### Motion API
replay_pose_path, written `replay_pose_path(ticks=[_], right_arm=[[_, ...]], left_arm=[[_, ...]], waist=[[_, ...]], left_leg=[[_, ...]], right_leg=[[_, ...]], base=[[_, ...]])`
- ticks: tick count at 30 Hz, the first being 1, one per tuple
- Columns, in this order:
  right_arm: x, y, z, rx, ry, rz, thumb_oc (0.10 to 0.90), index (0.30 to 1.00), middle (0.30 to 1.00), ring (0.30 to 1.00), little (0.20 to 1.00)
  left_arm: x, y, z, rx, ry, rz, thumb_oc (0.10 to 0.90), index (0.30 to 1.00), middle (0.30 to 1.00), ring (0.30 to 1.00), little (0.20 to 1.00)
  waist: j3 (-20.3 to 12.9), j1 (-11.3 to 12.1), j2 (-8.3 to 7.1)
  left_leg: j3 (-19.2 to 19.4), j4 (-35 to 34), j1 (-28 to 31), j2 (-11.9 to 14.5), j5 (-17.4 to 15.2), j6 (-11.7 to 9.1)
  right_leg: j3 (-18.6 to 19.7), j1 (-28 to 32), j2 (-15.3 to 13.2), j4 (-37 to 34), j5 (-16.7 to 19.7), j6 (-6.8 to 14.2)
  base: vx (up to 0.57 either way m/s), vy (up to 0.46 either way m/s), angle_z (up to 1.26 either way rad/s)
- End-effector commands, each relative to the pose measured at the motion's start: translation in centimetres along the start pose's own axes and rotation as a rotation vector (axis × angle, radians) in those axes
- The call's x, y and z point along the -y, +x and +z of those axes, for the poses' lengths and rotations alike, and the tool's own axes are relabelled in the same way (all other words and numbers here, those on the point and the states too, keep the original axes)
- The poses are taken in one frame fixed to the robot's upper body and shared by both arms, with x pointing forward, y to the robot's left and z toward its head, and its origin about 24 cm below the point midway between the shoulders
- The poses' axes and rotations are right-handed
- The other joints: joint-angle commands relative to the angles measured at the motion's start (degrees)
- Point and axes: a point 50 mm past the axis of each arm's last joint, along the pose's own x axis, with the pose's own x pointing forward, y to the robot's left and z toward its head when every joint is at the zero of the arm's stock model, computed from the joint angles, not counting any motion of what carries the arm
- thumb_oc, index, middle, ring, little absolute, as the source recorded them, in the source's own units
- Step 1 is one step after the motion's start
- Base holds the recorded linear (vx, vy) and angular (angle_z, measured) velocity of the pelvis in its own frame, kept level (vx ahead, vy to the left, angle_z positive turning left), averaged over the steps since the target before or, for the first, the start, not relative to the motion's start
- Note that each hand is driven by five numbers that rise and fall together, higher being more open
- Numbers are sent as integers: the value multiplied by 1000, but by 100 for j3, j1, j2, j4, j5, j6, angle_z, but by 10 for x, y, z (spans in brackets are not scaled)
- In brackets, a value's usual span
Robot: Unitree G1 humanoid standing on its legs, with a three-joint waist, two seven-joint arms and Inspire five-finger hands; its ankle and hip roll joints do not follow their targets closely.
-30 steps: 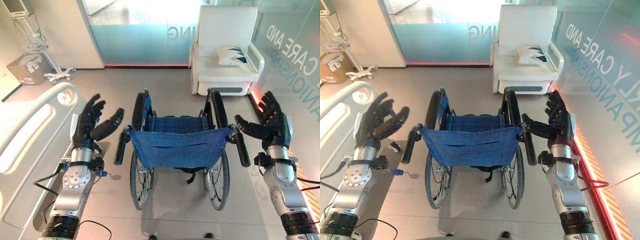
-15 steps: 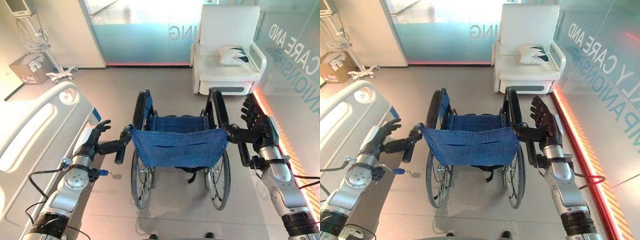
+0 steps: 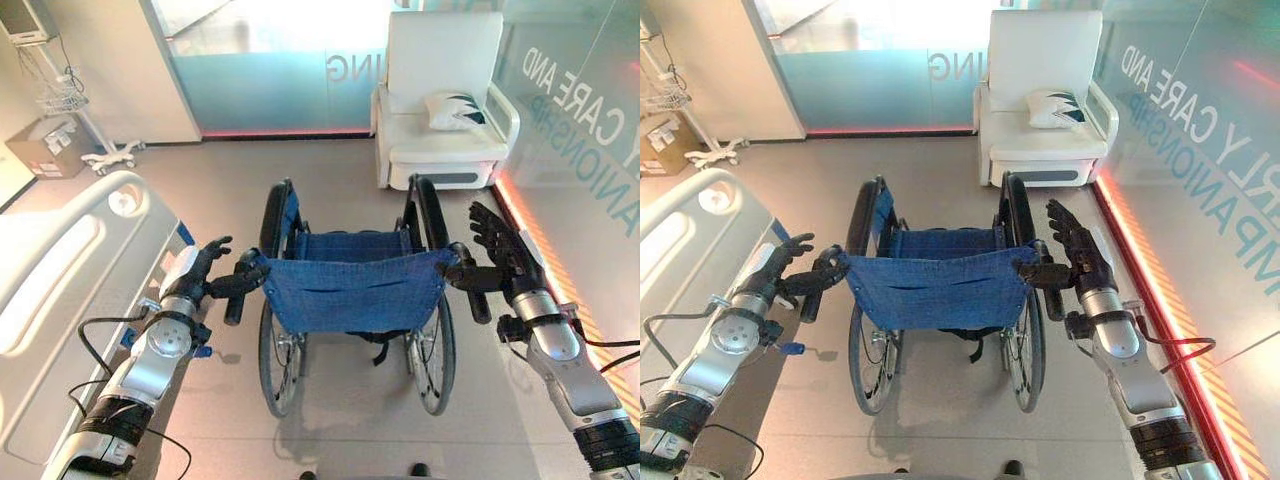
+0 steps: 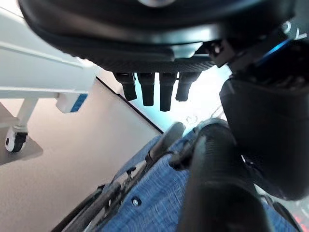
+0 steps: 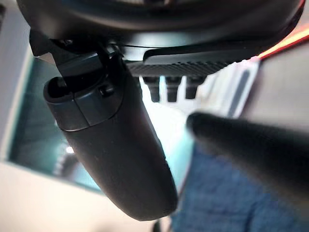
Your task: Push the wheelchair next to the bed
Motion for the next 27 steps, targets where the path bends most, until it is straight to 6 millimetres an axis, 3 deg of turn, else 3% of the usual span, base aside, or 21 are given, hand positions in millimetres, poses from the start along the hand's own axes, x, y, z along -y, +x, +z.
replay_pose_path(ticks=[1,9,12,21,27], right_arm=[[16,22,66,255,-159,-28,800,900,900,900,900],[46,24,51,66,-392,-117,800,900,900,900,900],[51,29,52,31,-392,-120,800,900,900,900,900],[36,48,51,-71,-406,-52,800,900,900,900,900],[24,58,30,-283,-495,51,800,900,900,900,900]], left_arm=[[-26,9,-14,-118,168,-3,800,900,900,900,900],[-44,6,-26,-265,258,-115,800,900,900,900,900],[-52,7,-26,-293,261,-125,800,900,900,900,900],[-56,14,-15,-298,315,-162,800,900,900,900,900],[-64,18,0,-264,376,-164,800,900,900,900,900]], waist=[[-82,-243,-224],[34,-293,-206],[64,-279,-211],[72,-155,-221],[63,-40,-244]], left_leg=[[262,21,-138,-755,-108,526],[302,21,-146,-759,-93,524],[300,21,-146,-759,-89,524],[218,21,-173,-781,-75,524],[163,21,-203,-790,-55,520]], right_leg=[[-45,157,534,20,-48,-381],[13,129,560,20,-11,-355],[11,130,561,20,-2,-350],[-46,150,541,20,-11,-361],[-115,153,509,20,-12,-374]], base=[[-35,-5,-5],[-31,-4,-1],[0,0,0],[0,0,0],[0,0,0]])
